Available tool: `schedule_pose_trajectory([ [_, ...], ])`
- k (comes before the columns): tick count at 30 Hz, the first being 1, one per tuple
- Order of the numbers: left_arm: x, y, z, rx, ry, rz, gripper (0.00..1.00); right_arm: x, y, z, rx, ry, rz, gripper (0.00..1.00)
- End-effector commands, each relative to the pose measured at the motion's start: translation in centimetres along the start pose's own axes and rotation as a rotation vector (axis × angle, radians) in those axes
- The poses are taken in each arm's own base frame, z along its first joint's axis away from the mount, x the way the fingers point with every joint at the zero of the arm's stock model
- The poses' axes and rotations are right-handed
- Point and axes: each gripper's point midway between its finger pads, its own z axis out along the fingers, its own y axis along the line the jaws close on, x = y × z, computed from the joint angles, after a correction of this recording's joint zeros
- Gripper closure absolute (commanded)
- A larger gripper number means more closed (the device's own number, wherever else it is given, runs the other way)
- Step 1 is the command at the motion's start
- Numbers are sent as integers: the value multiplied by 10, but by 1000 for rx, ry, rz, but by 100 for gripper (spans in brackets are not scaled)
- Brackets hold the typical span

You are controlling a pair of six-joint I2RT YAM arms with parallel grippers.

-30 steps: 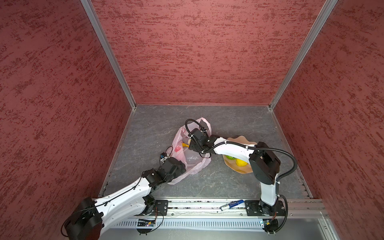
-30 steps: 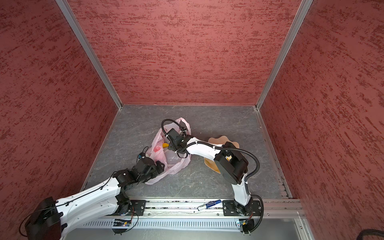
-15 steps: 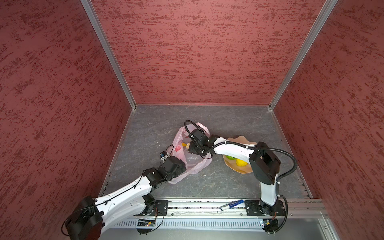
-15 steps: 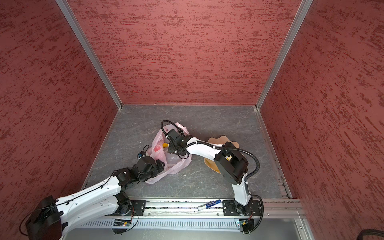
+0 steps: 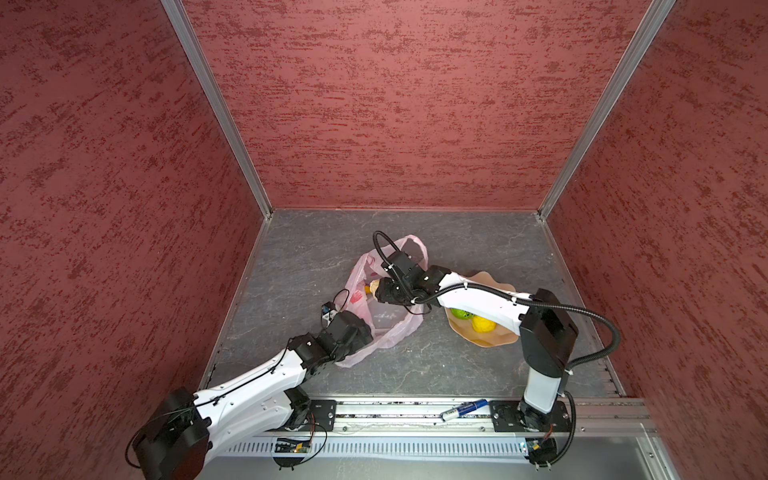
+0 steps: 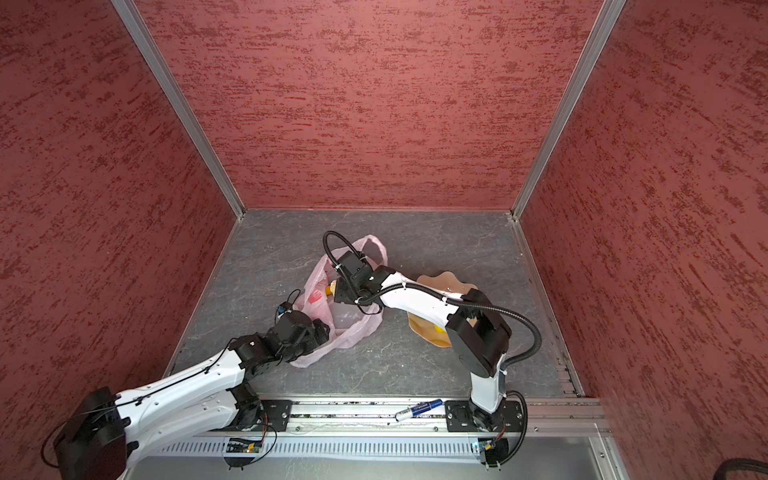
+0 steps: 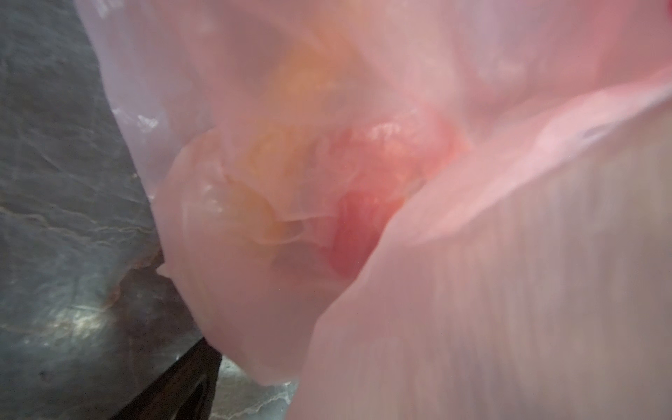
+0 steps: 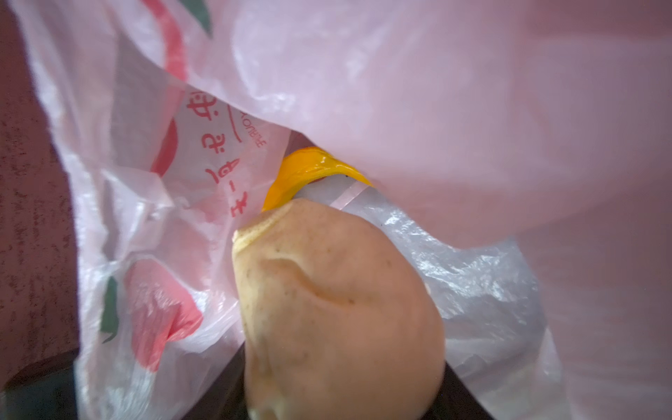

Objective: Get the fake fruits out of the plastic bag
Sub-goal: 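Lift the tan fruit out of the bag toward the bowl with the right gripper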

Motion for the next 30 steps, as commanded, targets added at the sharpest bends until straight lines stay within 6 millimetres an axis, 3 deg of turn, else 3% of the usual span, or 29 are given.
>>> schedule_pose_trajectory([
  [1,-10,-7,-5,0,-31,11,4,-6,14,-19,-46,-9,-47,60],
  [7,-14,-7,-7,-13,-42,18,4,-16,22,-40,-64,-54,-83,60],
  [13,-19,-5,-10,-35,-58,31,4,-38,12,-87,-30,-162,-106,60],
  [19,-27,-2,-13,-52,-71,32,4,-53,-33,-139,62,-267,-73,60],
  [23,-31,-2,-14,-55,-80,32,4,-57,-76,-171,133,-324,-24,60],
  [30,-34,2,-16,-84,-82,51,4,-57,-150,-177,248,-323,36,60],
])
